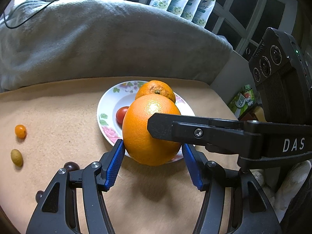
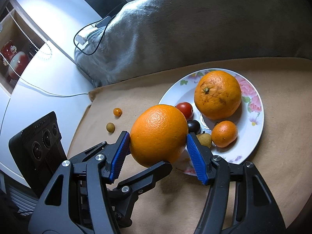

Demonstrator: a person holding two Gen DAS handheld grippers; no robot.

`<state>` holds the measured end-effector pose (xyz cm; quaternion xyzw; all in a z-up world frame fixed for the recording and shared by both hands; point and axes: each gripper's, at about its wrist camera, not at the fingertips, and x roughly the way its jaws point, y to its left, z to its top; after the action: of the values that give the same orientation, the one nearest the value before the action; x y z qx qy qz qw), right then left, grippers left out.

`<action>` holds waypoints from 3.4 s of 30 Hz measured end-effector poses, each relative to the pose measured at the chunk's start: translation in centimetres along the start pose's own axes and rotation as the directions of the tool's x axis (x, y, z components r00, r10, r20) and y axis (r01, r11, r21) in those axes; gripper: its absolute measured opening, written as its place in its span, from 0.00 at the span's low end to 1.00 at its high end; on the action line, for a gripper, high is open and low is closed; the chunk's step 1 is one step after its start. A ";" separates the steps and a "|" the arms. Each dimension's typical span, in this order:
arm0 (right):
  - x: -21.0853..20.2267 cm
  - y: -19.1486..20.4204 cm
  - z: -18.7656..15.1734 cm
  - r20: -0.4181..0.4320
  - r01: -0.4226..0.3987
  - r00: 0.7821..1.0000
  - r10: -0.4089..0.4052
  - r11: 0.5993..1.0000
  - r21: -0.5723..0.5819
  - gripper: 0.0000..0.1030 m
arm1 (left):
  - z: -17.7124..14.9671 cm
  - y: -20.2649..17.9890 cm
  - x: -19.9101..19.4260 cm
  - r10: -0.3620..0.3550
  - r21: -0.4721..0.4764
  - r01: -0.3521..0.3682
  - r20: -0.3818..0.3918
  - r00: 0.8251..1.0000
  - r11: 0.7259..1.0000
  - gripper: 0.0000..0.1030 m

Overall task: Organize fruits
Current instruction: 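Lift and carry the large orange with both grippers onto the plate, then open both grippers to release the large orange on the plate, then move the left gripper to the olive-green fruit while the right moves to a dark plum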

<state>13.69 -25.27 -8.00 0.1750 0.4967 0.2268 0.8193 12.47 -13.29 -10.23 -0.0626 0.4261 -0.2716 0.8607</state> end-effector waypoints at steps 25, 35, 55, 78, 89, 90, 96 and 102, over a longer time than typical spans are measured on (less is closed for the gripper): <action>-3.4 0.4 0.2 0.099 0.046 0.994 -0.045 0.999 -0.010 0.62 | -0.2 -0.2 -2.6 0.022 0.045 -0.025 0.053 0.998 0.999 0.57; -5.2 1.8 -0.7 0.155 0.090 0.985 -0.080 0.994 -0.055 0.80 | -0.1 0.0 -4.1 0.038 0.060 -0.043 0.081 0.996 0.997 0.58; -5.8 4.2 -2.5 0.201 0.144 0.972 -0.119 0.983 -0.115 0.89 | -1.0 4.1 -7.5 0.142 0.029 -0.145 0.094 0.985 0.989 0.75; -0.4 10.8 -5.4 0.110 0.138 0.988 -0.106 0.926 -0.351 0.89 | -3.8 15.4 -11.2 0.290 -0.153 -0.278 0.066 0.955 0.948 0.75; 4.4 10.8 -5.3 0.022 0.140 0.990 -0.142 0.926 -0.350 0.60 | -4.4 16.7 -9.0 0.240 -0.175 -0.232 0.025 0.970 0.957 0.61; 4.9 10.8 -5.3 0.016 0.144 0.989 -0.148 0.925 -0.350 0.57 | -4.4 16.9 -8.8 0.236 -0.176 -0.229 0.019 0.972 0.957 0.59; 7.7 10.7 -5.5 -0.018 0.182 0.979 -0.204 0.908 -0.376 0.44 | -4.3 17.4 -7.7 0.222 -0.176 -0.219 0.000 0.975 0.960 0.52; 9.3 10.7 -5.4 -0.025 0.218 0.969 -0.247 0.893 -0.393 0.38 | -4.1 17.9 -6.9 0.218 -0.175 -0.217 -0.013 0.976 0.960 0.47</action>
<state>10.50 -10.88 -11.74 -0.0596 0.4895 0.2271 0.8398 13.31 5.89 -14.06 -0.0917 0.4497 -0.1367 0.8779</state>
